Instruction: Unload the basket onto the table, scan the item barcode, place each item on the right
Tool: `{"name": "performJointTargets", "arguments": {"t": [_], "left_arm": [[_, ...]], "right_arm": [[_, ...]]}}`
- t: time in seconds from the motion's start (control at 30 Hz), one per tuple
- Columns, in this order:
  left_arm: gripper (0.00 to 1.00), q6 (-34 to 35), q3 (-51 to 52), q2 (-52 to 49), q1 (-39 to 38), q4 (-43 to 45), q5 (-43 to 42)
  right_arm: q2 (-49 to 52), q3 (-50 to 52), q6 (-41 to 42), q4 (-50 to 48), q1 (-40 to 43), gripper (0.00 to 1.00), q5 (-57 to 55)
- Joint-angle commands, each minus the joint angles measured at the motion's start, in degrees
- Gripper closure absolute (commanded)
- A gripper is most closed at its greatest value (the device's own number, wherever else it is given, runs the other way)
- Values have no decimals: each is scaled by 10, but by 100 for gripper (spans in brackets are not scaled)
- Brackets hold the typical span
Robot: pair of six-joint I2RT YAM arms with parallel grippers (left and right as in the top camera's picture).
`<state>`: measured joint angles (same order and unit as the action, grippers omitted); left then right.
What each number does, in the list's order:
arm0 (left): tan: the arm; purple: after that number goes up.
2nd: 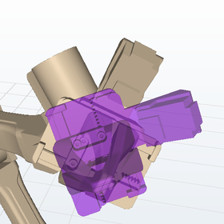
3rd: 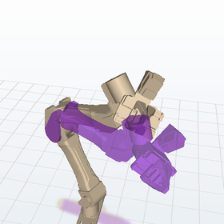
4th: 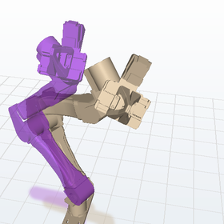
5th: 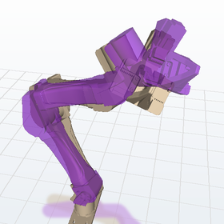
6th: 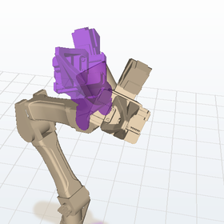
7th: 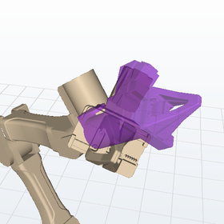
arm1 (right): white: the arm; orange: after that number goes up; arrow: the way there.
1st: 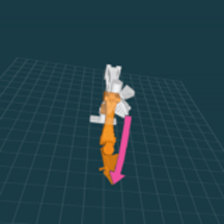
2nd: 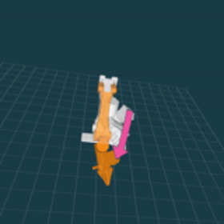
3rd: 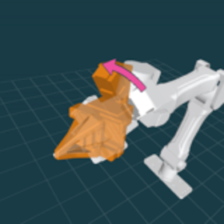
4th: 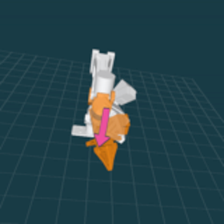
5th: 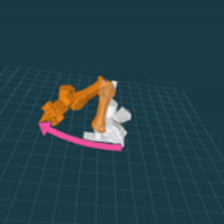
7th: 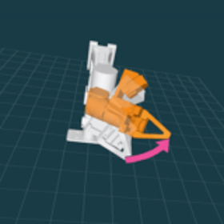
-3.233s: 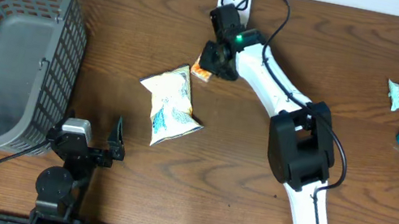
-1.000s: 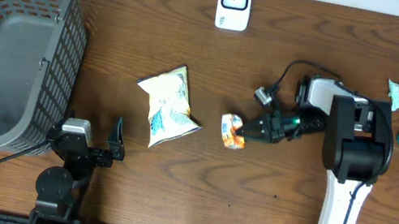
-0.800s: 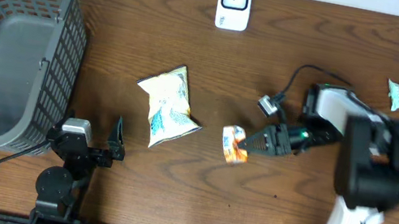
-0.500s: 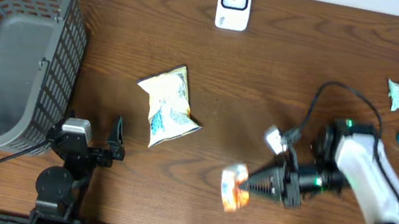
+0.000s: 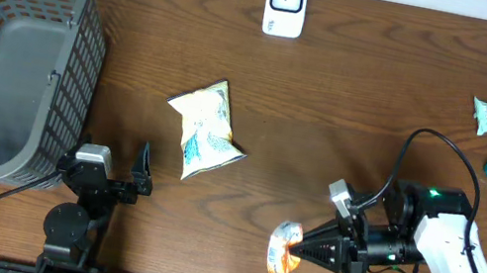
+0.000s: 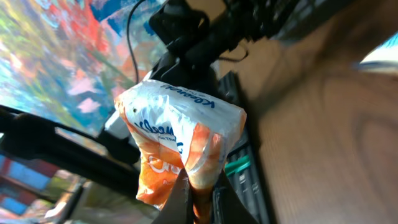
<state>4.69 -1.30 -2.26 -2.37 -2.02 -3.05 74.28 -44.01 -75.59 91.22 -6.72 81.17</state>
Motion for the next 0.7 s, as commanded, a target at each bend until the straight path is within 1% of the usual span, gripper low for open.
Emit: {"name": "performJointTargets", "arguments": {"t": [0.0,0.07,0.1,0.13,0.2,0.27,0.3,0.33,0.37,0.4,0.43,0.47,0.6,0.67], "left_arm": [[2,3,11,2,-1,-17,1],[2,3,11,2,-1,-17,1],[2,3,11,2,-1,-17,1],[2,3,11,2,-1,-17,1],[2,3,11,2,-1,-17,1],[2,3,11,2,-1,-17,1],[2,3,11,2,-1,-17,1],[2,3,11,2,-1,-17,1],[2,3,11,2,-1,-17,1],[2,3,11,2,-1,-17,1],[2,3,11,2,-1,-17,1],[2,3,11,2,-1,-17,1],[2,3,11,2,-1,-17,1],[2,3,11,2,-1,-17,1]], "right_arm": [[-4,2,-7,-57,-5,99,63],[-4,2,-3,-99,-5,99,65],[-4,2,12,-126,-5,99,65],[-3,2,35,-158,-5,99,66],[0,2,113,-248,-5,99,64],[3,2,214,-346,-5,99,48],[4,2,276,-401,-5,99,27],[5,2,358,-468,-6,99,-14],[5,2,471,-552,-9,99,-89],[5,2,563,-614,-15,99,-166],[5,2,617,-652,-21,99,-222],[5,2,673,-729,-38,99,-317],[5,2,673,-858,-75,99,-384],[6,2,672,-910,-100,99,-475]]}}
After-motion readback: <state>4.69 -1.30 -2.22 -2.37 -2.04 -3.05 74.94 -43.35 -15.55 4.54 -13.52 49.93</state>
